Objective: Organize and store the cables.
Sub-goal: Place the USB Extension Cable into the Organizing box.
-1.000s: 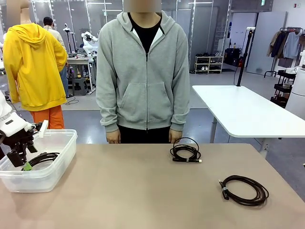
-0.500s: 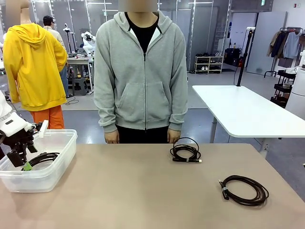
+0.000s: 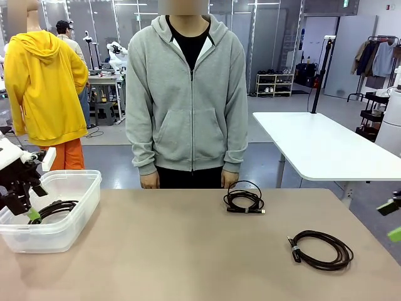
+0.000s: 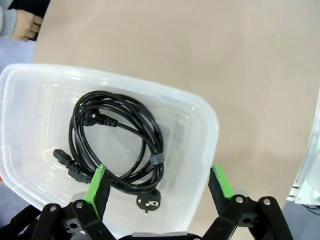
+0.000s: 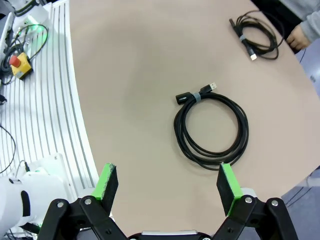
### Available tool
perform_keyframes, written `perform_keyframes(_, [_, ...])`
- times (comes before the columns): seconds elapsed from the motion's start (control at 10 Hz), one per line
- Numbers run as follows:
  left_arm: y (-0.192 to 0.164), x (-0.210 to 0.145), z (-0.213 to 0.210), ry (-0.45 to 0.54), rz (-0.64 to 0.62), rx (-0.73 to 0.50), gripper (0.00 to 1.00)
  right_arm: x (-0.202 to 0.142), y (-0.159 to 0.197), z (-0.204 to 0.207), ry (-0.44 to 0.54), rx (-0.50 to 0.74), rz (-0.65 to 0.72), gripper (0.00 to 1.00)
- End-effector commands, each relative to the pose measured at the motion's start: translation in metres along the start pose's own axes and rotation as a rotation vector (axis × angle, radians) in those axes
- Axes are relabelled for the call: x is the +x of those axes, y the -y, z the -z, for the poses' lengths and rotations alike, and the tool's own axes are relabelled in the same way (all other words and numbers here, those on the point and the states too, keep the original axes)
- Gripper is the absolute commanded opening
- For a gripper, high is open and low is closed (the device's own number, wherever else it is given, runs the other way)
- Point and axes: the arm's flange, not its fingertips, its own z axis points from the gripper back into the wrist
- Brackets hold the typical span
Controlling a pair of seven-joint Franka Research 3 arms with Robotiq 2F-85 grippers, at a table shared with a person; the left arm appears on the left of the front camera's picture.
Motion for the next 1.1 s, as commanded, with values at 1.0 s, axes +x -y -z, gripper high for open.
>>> perform_keyframes(1.0, [0.137,-0.071,-0.161,0.609,-0.151,-0.024,1.00,0.116,0.036,0.165,-0.410,-0.055,0.301,1.00])
